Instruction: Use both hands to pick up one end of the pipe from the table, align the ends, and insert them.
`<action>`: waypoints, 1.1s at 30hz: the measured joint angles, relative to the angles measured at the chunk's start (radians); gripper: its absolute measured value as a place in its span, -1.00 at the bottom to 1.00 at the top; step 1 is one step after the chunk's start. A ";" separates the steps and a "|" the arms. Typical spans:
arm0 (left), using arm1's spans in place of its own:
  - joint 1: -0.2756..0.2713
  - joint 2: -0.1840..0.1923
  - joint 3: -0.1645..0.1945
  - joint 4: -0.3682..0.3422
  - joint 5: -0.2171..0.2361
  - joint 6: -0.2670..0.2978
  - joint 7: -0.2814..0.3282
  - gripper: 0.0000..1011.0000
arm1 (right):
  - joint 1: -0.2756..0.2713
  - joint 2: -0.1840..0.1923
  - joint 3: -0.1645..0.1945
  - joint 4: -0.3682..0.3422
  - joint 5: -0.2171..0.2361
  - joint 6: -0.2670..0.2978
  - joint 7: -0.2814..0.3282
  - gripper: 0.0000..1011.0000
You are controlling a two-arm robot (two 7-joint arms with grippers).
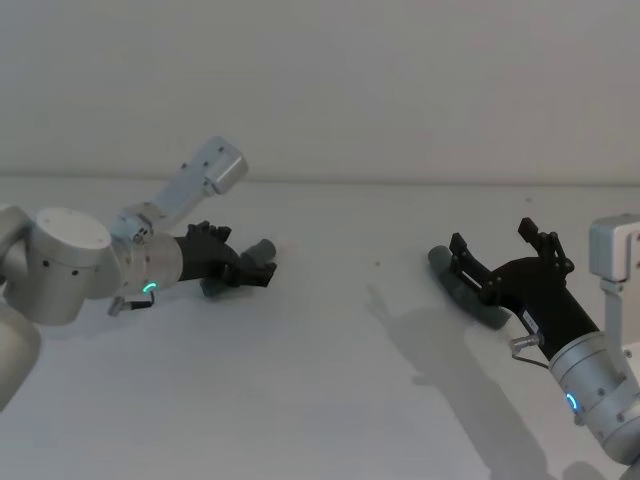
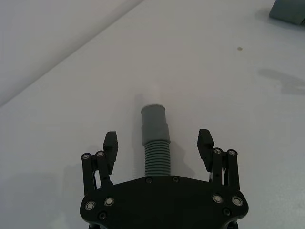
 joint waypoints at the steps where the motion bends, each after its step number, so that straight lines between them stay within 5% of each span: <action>1: -0.001 -0.002 0.000 0.003 0.000 0.000 -0.001 0.98 | 0.000 0.000 0.000 0.000 0.000 0.000 0.000 0.98; 33: 0.009 -0.041 -0.019 0.038 0.017 0.013 0.001 0.98 | 0.000 0.000 0.000 0.000 0.000 0.000 0.000 0.98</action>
